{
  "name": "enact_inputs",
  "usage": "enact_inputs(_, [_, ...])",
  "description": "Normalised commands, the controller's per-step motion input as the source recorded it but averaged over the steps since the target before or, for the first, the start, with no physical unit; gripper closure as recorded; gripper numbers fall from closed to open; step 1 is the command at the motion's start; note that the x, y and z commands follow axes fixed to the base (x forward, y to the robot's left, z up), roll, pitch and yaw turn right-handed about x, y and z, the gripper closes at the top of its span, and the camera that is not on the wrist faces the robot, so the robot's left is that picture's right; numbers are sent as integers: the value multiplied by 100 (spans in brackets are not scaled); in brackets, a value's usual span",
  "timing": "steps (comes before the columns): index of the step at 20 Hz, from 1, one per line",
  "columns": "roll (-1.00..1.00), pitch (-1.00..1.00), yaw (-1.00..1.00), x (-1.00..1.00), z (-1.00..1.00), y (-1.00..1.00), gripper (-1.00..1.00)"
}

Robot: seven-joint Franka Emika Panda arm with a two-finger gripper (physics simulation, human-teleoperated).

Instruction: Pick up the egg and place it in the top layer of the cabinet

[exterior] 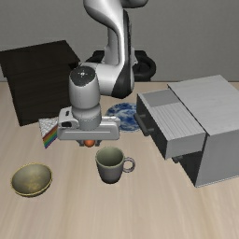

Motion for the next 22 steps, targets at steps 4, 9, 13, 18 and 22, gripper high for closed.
enact_inputs(4, [0,0,0,0,100,0,100])
enact_inputs(9, [0,0,0,0,100,0,100])
enact_inputs(13, [0,0,0,0,100,0,100])
enact_inputs(18, [0,0,0,0,60,40,100])
enact_inputs(22, [0,0,0,0,0,100,100])
